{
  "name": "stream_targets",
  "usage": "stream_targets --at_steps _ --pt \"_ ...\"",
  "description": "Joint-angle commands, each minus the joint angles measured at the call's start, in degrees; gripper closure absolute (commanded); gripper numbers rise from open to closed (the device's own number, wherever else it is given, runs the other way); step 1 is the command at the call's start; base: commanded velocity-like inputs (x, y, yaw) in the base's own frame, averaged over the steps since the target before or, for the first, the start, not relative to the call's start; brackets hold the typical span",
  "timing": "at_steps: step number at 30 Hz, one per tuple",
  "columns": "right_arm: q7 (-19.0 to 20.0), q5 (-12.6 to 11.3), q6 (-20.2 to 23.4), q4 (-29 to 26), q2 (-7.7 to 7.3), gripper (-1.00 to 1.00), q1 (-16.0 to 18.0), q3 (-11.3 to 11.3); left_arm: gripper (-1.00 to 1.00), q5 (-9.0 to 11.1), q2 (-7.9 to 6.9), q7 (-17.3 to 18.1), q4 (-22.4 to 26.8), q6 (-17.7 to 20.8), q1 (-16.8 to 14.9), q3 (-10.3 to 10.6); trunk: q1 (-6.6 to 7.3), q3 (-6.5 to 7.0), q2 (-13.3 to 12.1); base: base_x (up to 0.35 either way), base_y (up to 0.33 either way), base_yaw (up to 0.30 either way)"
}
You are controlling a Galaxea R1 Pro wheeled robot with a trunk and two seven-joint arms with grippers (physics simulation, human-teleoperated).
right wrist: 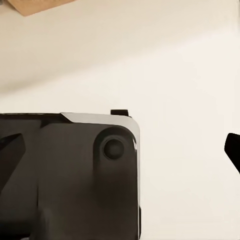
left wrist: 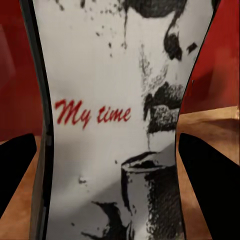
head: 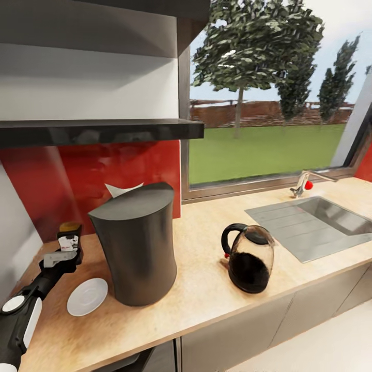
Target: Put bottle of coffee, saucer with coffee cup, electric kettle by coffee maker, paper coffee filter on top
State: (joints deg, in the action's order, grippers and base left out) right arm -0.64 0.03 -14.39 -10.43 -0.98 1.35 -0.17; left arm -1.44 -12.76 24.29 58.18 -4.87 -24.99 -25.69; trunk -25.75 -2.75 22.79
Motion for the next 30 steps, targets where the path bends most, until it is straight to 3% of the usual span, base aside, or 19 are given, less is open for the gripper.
stream_targets --at_steps 1,8,13,30 --pt "-0.1 0.0 -0.2 0.1 0.00 -1.00 0.1 0.0 1.00 -0.1 0.01 0.3 0.0 -0.2 -0.1 -0.1 -0.03 -0.13 0.1 0.000 0.000 -0.241" --pt "-0.1 0.0 -0.2 0.1 0.01 -1.00 0.1 0.0 1.00 0.1 -0.10 0.3 -2.7 -0.6 -0.1 -0.4 -0.03 -0.13 0.1 0.000 0.000 -0.092" --pt "0.0 0.1 -0.2 0.1 0.09 -1.00 0.1 0.1 1.00 0.3 -0.27 0.3 -6.9 -7.6 -0.1 -0.6 -0.03 -0.13 0.1 0.000 0.000 -0.003" --pt "-0.2 0.0 -0.2 0.1 0.10 -1.00 0.1 -0.1 1.00 0.8 0.16 0.2 -8.3 -10.2 -0.1 -0.8 -0.03 -0.11 0.1 0.000 0.000 -0.012"
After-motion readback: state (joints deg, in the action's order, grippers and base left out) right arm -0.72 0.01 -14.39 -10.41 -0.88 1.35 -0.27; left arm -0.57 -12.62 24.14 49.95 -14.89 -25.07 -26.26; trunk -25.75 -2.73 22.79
